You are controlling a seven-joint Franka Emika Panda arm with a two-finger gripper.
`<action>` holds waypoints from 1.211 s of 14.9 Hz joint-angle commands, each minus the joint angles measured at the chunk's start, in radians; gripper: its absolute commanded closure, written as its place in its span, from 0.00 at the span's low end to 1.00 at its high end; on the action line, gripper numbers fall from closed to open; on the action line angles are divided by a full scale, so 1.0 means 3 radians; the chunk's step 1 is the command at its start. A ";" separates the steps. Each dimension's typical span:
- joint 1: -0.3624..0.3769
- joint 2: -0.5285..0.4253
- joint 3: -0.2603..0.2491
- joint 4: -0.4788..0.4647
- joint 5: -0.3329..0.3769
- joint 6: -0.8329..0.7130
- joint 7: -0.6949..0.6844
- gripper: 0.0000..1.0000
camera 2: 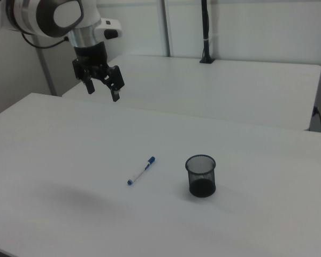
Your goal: Insert the marker
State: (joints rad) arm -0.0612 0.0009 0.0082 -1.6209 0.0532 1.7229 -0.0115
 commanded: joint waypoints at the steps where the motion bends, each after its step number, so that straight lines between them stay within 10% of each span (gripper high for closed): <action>1: 0.0025 -0.0105 -0.0002 -0.0099 -0.0060 -0.0067 -0.0084 0.00; 7: -0.0021 0.0053 -0.0017 -0.0140 -0.0304 -0.0047 -0.0800 0.00; 18: -0.0093 0.0380 -0.0033 -0.1004 -0.0525 0.1451 -0.0423 0.00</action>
State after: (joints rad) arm -0.0932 0.1057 -0.0007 -1.8843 -0.0897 2.0855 -0.2046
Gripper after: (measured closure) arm 0.000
